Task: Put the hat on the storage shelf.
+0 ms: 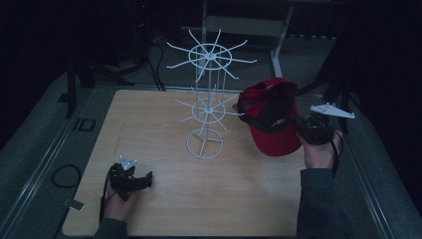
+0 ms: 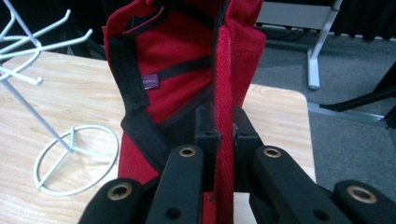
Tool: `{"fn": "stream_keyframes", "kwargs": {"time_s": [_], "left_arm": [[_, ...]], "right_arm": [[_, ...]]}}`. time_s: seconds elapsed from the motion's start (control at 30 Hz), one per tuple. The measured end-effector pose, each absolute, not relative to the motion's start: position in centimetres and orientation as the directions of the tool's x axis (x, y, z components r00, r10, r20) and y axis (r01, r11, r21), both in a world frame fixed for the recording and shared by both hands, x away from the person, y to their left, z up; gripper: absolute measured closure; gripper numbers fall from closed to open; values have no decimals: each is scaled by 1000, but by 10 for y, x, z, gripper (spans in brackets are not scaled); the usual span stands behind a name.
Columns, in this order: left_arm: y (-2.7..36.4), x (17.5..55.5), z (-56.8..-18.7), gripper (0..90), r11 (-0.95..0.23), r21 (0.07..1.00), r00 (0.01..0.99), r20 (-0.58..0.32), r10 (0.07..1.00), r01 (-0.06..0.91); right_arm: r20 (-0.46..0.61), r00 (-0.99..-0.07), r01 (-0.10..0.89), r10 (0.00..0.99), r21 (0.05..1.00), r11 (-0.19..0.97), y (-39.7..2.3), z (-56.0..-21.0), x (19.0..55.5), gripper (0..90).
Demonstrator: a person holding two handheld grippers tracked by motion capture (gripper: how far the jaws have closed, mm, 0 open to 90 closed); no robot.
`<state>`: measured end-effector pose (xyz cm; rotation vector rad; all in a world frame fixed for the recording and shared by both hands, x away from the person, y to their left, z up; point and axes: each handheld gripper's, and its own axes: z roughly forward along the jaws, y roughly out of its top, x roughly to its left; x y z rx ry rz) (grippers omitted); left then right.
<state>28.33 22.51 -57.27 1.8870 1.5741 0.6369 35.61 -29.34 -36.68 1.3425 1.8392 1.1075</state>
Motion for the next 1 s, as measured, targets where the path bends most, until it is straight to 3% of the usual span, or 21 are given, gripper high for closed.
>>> {"fn": "stream_keyframes", "kwargs": {"time_s": [1.0], "left_arm": [[225, 283, -573, 88, -125, 703, 186, -10, 982, 700]], "right_arm": [[-3, -304, 356, 953, 927, 117, -290, -307, 367, 856]]}}
